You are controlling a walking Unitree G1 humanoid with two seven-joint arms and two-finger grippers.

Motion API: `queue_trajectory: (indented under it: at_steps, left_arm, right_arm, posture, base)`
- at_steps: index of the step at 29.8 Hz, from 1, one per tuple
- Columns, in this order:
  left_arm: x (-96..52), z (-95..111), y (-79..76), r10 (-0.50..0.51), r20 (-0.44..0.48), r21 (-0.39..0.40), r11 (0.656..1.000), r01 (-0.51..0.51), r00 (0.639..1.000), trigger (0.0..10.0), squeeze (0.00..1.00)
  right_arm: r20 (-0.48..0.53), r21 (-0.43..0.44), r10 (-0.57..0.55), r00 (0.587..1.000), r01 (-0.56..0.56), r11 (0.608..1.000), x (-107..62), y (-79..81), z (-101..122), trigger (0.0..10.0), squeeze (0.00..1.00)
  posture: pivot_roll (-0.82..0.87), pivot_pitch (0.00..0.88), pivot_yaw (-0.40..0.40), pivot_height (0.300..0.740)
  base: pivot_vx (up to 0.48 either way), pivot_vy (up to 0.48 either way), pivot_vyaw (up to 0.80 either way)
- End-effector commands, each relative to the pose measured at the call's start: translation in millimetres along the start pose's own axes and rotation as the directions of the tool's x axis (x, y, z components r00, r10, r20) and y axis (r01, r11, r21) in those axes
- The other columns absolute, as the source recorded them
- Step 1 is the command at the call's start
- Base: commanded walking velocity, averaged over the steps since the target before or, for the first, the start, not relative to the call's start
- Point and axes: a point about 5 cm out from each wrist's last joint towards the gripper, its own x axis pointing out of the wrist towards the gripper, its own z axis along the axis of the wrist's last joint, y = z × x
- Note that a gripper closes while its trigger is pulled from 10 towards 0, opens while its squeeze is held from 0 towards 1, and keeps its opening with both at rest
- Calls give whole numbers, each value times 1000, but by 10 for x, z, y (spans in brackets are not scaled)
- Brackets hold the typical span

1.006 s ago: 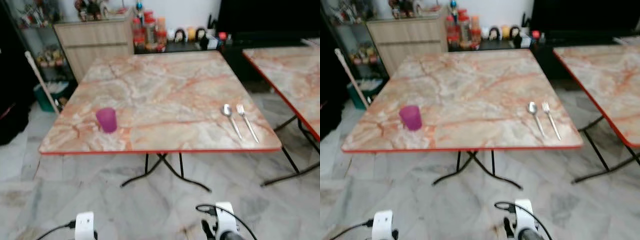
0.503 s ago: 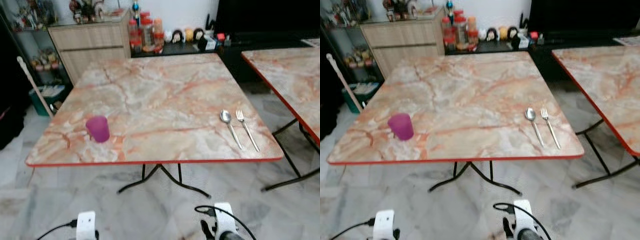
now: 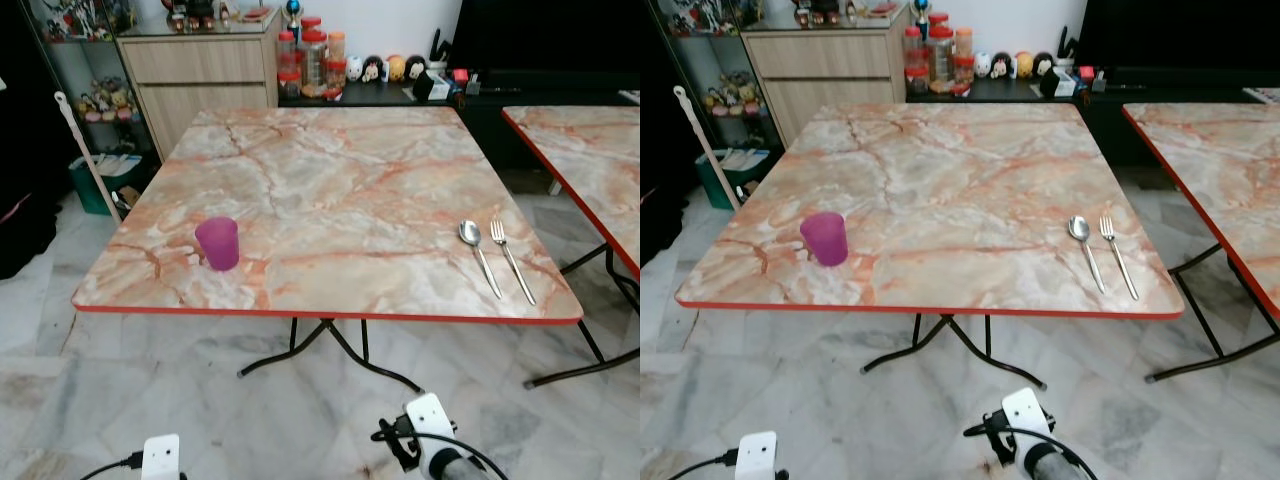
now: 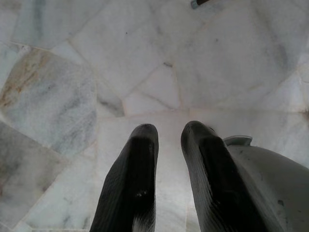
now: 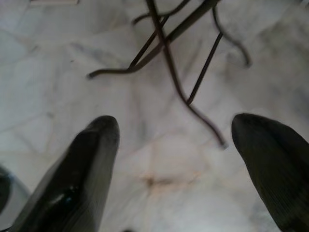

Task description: Setting the table

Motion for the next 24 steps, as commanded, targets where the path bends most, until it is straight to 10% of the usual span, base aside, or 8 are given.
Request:
queue_trajectory:
  at_steps: [1, 14, 19, 24]
  left_arm:
    - [-1, -6, 28, 16, -3, -3, 1000, -16, 1000, 10000, 0]
    - [-3, -23, 43, 31, -11, 1, 1000, -31, 999, 10000, 0]
    - [-7, -24, 50, 47, -3, -9, 999, -47, 999, 10000, 0]
    - [-6, -10, 41, 48, 6, -20, 999, -48, 999, 10000, 0]
  right_arm:
    - [112, -74, 19, 994, -10, 997, 18, -35, 177, 10000, 0]
    - [359, -210, 154, 920, -81, 974, -15, -21, 705, 10000, 0]
    - [526, -135, 171, 833, -117, 984, 113, 139, 1310, 10000, 0]
    - [548, -49, 138, 825, -133, 990, 190, 162, 1453, 10000, 0]
  posture:
    - [2, 0, 3, 709]
    - [-4, 0, 0, 709]
    - [2, 0, -1, 709]
    - [-6, 0, 7, 709]
  base:
    - [0, 0, 0]
    - [0, 0, 0]
    - [0, 0, 0]
    - [0, 0, 0]
